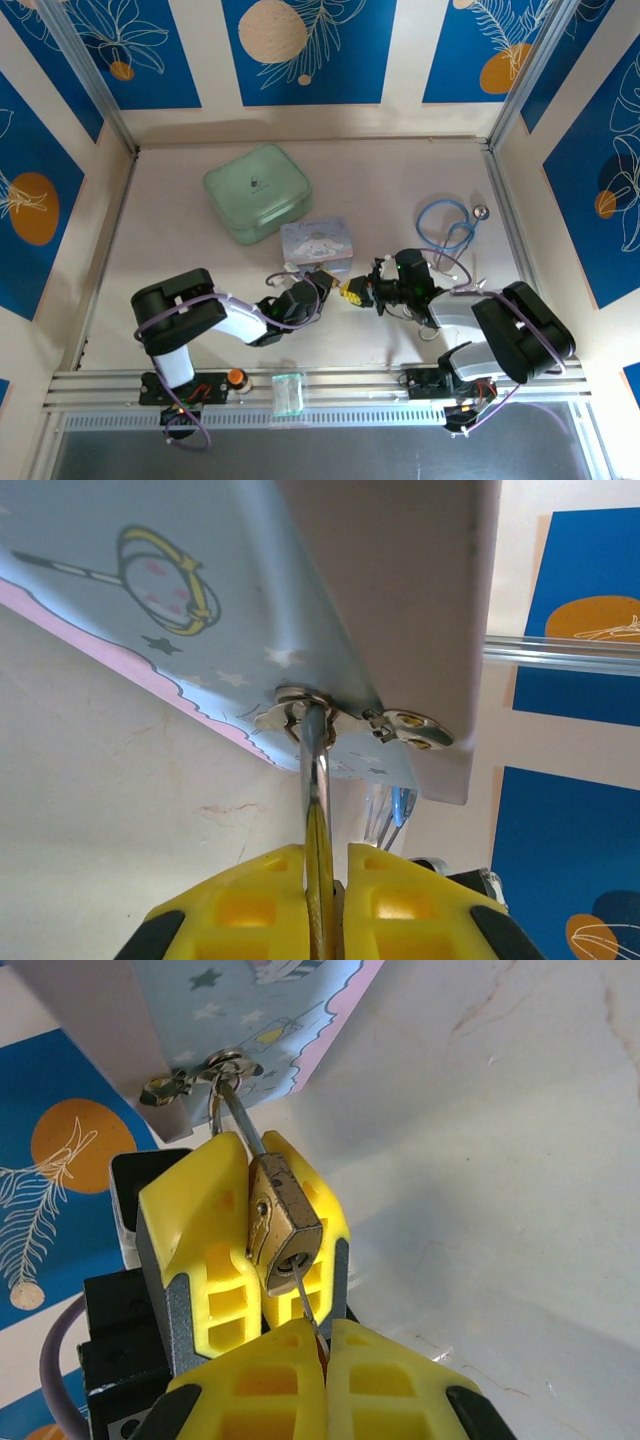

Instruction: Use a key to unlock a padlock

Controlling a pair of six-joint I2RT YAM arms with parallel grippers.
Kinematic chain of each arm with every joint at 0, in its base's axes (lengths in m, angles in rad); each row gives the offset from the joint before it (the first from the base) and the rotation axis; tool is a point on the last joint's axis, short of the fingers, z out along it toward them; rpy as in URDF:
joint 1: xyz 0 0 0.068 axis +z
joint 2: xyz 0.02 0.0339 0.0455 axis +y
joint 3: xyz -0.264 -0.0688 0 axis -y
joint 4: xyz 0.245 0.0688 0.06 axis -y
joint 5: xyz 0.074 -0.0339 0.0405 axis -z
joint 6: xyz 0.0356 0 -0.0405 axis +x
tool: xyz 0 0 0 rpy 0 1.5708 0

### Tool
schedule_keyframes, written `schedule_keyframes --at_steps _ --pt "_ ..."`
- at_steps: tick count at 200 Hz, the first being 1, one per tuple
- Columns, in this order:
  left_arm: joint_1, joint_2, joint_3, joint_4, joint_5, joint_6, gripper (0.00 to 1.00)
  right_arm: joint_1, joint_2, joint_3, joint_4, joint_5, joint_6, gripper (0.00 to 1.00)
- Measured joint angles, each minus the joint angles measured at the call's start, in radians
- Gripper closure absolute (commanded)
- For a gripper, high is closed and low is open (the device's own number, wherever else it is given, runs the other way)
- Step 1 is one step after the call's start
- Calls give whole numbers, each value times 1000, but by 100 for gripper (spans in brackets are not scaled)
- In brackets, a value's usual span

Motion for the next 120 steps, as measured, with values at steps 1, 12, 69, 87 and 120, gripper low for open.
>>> schedule_keyframes --at_steps 1,12,69,87,120 --pt "0 0 0 0 0 0 100 1 -2 0 -2 2 -1 100" --pt "0 0 1 0 7 -3 100 15 -33 6 -49 31 -31 100" --pt "2 42 2 72 -6 -31 100 -15 30 13 5 -9 -47 100" --pt "3 57 2 70 -12 -38 100 -2 81 13 49 -8 -47 100" --pt "3 58 2 67 -16 -38 100 4 97 13 81 -12 -62 100"
